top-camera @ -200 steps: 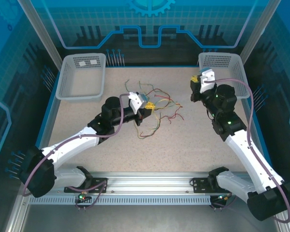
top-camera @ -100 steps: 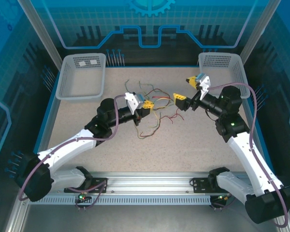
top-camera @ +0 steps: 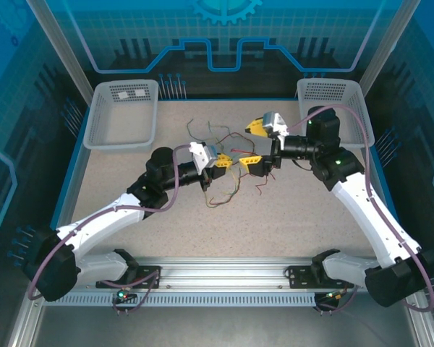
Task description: Untangle the cables
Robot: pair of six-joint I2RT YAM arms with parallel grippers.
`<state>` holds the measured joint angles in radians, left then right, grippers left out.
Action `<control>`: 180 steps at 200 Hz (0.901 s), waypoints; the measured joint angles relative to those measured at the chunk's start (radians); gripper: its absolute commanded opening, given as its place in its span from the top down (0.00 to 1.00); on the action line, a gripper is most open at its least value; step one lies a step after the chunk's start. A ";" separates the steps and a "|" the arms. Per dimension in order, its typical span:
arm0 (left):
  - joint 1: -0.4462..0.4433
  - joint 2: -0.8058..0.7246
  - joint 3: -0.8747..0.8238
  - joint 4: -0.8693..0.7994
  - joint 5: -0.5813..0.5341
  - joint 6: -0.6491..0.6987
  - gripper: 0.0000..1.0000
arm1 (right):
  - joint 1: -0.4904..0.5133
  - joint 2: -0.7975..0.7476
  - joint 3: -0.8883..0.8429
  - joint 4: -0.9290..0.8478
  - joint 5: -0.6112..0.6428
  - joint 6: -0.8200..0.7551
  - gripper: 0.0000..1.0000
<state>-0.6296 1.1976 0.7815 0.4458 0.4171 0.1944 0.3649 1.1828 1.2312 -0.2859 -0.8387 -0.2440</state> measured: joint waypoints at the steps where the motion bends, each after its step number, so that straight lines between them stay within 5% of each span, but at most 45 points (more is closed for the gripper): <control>1: 0.000 0.000 0.000 0.000 0.000 0.000 1.00 | 0.001 0.001 0.002 -0.002 0.000 -0.002 0.07; 24: -0.002 0.000 0.000 0.000 0.000 0.005 1.00 | 0.011 0.038 0.037 -0.067 0.006 -0.040 0.06; 48: -0.002 0.000 0.000 0.000 0.000 0.014 1.00 | 0.018 0.066 0.050 -0.111 0.025 -0.072 0.17; 67: -0.002 0.000 0.000 0.000 0.000 0.016 1.00 | 0.023 0.081 0.056 -0.134 0.037 -0.095 0.45; 116: -0.002 0.000 0.000 0.000 -0.002 0.019 1.00 | 0.023 0.106 0.073 -0.152 0.053 -0.089 1.00; 180: -0.004 0.000 -0.032 0.019 -0.040 0.017 1.00 | 0.020 0.107 0.073 -0.108 0.225 0.002 1.00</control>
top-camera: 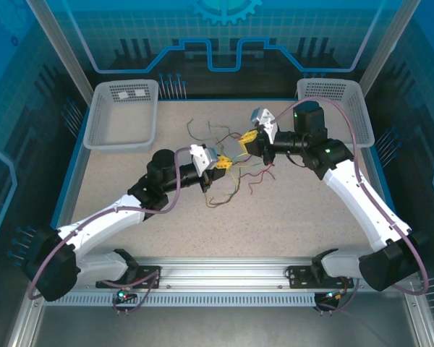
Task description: Untangle the cables
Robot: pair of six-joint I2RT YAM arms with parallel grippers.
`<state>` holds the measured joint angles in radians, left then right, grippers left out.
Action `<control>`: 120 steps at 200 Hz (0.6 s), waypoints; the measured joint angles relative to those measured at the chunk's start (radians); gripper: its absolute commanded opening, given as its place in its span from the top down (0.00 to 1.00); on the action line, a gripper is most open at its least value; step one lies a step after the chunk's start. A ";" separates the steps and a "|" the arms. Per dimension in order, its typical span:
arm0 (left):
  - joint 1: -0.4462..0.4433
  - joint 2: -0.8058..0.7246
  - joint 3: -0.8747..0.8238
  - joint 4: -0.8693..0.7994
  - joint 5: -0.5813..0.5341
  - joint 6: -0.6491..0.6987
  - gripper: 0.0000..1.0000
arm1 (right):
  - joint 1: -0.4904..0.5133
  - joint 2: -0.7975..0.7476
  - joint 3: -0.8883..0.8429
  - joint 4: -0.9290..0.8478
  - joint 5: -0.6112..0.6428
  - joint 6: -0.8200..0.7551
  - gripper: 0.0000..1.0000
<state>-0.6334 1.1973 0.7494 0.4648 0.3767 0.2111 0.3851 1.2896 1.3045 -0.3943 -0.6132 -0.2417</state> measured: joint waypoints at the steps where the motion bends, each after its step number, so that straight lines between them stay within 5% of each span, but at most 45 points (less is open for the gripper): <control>1: 0.000 0.000 -0.001 0.002 -0.004 0.000 1.00 | -0.001 0.000 0.000 0.002 0.009 0.005 1.00; 59: 0.022 -0.002 -0.014 0.024 -0.146 -0.075 1.00 | -0.080 -0.008 -0.045 0.090 0.318 0.181 1.00; 120: 0.130 -0.112 -0.079 0.117 -0.107 -0.207 1.00 | -0.169 -0.097 -0.129 0.151 0.525 0.343 1.00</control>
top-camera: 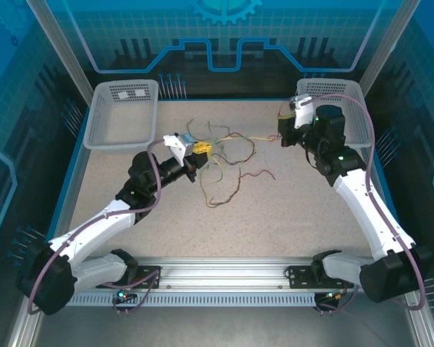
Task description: Untangle the cables
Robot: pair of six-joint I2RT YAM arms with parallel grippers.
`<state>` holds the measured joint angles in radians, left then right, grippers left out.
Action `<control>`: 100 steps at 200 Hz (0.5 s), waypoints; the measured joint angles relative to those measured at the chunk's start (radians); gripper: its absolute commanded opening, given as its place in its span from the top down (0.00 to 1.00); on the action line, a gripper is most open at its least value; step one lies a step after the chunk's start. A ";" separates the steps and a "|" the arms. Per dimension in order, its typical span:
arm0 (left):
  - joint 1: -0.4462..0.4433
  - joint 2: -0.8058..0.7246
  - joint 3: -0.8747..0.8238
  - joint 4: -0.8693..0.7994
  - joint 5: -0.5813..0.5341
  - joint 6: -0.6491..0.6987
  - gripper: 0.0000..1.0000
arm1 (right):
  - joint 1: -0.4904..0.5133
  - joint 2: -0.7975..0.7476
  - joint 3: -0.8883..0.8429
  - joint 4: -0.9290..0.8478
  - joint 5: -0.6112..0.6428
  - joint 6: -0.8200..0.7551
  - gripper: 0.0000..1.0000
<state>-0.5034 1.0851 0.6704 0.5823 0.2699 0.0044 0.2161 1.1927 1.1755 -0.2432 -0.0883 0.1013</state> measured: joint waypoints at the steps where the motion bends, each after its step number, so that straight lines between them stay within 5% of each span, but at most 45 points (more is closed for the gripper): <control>1: 0.000 -0.002 0.000 0.000 0.000 -0.001 1.00 | -0.003 -0.002 -0.001 0.001 0.004 0.003 1.00; 100: 0.139 -0.108 -0.039 -0.018 -0.040 -0.018 1.00 | -0.136 -0.074 -0.073 0.017 0.235 0.096 1.00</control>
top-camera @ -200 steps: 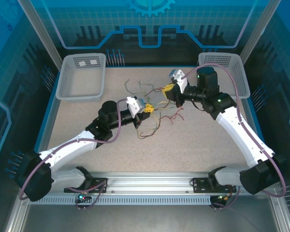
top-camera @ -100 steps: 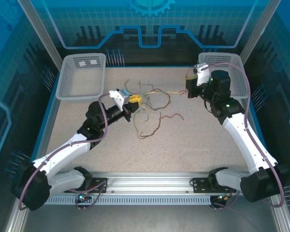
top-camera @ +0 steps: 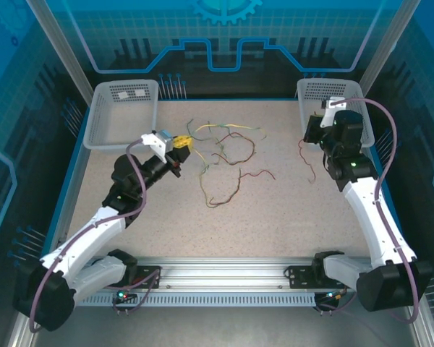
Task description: Untangle the cables
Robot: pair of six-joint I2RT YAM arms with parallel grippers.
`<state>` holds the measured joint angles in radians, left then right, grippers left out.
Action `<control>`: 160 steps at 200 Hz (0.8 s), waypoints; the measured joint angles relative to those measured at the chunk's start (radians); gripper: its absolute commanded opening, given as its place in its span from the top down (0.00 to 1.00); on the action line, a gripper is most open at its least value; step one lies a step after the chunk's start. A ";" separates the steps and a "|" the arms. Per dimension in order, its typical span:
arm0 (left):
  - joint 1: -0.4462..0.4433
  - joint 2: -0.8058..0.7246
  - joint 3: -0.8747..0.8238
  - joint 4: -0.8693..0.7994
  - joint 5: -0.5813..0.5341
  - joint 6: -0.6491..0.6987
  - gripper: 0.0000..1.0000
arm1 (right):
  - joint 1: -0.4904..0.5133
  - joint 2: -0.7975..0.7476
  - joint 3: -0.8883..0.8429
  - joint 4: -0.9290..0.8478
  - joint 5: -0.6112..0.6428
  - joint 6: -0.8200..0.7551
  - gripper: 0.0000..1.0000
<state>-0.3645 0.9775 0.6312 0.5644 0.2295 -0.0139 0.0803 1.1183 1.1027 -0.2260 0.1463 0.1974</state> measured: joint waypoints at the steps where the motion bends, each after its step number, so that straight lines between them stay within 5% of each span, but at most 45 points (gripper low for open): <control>1: 0.002 -0.002 0.000 -0.001 -0.001 0.000 1.00 | -0.003 -0.002 -0.002 0.000 0.004 0.002 1.00; 56: 0.119 -0.093 0.000 -0.020 -0.043 -0.070 1.00 | -0.051 -0.080 -0.055 0.001 0.032 0.039 1.00; 115: 0.146 -0.092 -0.011 -0.036 -0.114 -0.127 1.00 | -0.051 -0.133 -0.056 0.033 -0.084 0.050 1.00; 160: 0.312 0.035 0.025 -0.105 -0.173 -0.224 1.00 | -0.051 -0.138 -0.056 0.039 -0.129 0.058 1.00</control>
<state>-0.0525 1.0130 0.6559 0.4591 0.0566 -0.2382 0.0296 0.9806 1.0470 -0.1867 0.0174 0.2554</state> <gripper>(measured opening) 0.057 0.058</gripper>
